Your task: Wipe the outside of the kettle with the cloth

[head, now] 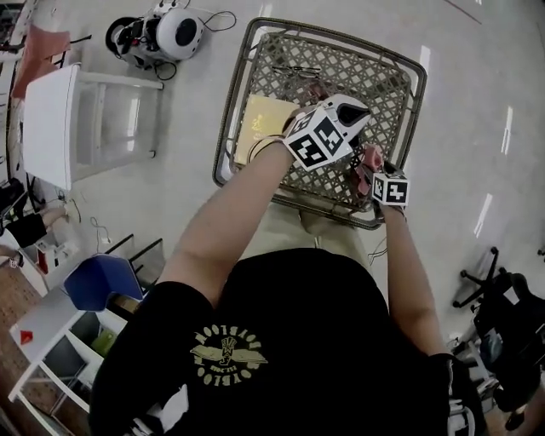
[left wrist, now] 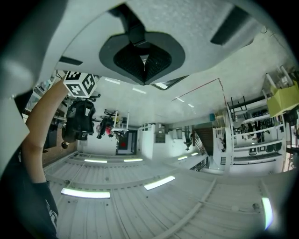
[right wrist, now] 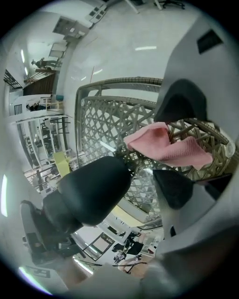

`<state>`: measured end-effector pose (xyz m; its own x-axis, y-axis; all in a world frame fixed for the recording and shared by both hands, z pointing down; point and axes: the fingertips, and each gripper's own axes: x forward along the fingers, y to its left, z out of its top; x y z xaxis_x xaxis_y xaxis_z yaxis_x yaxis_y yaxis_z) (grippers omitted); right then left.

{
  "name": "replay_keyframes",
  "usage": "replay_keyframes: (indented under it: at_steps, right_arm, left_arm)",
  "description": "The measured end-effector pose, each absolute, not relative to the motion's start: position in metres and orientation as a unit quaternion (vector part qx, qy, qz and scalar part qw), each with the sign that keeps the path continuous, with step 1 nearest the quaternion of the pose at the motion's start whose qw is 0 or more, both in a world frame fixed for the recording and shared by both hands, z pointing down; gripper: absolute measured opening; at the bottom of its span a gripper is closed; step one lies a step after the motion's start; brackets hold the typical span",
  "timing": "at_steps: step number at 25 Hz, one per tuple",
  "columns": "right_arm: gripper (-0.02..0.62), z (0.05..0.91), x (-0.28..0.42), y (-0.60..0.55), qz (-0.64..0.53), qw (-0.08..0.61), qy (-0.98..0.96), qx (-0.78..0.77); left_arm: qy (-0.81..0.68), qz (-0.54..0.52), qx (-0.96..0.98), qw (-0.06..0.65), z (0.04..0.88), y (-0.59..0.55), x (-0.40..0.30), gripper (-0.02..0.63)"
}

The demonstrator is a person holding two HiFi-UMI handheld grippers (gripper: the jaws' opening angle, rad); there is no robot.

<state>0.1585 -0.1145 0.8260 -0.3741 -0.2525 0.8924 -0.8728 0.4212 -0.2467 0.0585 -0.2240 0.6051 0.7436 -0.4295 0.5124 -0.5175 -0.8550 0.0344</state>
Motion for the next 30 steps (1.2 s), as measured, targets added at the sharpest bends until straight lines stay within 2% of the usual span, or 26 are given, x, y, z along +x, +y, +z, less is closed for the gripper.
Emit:
replay_keyframes:
  at_steps: [6, 12, 13, 14, 15, 19, 25, 30]
  right_arm:
    - [0.278, 0.855, 0.157, -0.104, 0.377, 0.44, -0.725, 0.372]
    - [0.271, 0.86, 0.157, -0.106, 0.322, 0.455, -0.731, 0.394]
    - [0.209, 0.861, 0.16, -0.104, 0.316, 0.463, -0.728, 0.395]
    - [0.062, 0.861, 0.164, -0.102, 0.314, 0.473, -0.723, 0.394]
    - [0.045, 0.86, 0.167, -0.098, 0.316, 0.482, -0.719, 0.389]
    - [0.035, 0.849, 0.158, -0.093, 0.333, 0.47, -0.727, 0.374]
    - [0.035, 0.784, 0.116, -0.152, 0.269, 0.412, -0.783, 0.38]
    - [0.034, 0.747, 0.081, -0.202, 0.175, 0.449, -0.808, 0.338]
  left_arm:
    - [-0.259, 0.257, 0.927, 0.087, 0.605, -0.223, 0.058, 0.005]
    - [-0.271, 0.226, 0.926, 0.134, 0.601, -0.231, 0.05, 0.005]
    - [-0.269, 0.235, 0.925, 0.127, 0.603, -0.23, 0.052, 0.005]
    - [-0.268, 0.247, 0.924, 0.115, 0.605, -0.228, 0.053, 0.005]
    - [-0.267, 0.262, 0.922, 0.1, 0.609, -0.226, 0.055, 0.005]
    - [-0.258, 0.32, 0.911, 0.035, 0.627, -0.217, 0.055, 0.005]
    - [-0.241, 0.34, 0.908, 0.04, 0.637, -0.214, 0.055, 0.005]
    - [-0.245, 0.342, 0.906, 0.028, 0.635, -0.21, 0.055, 0.005]
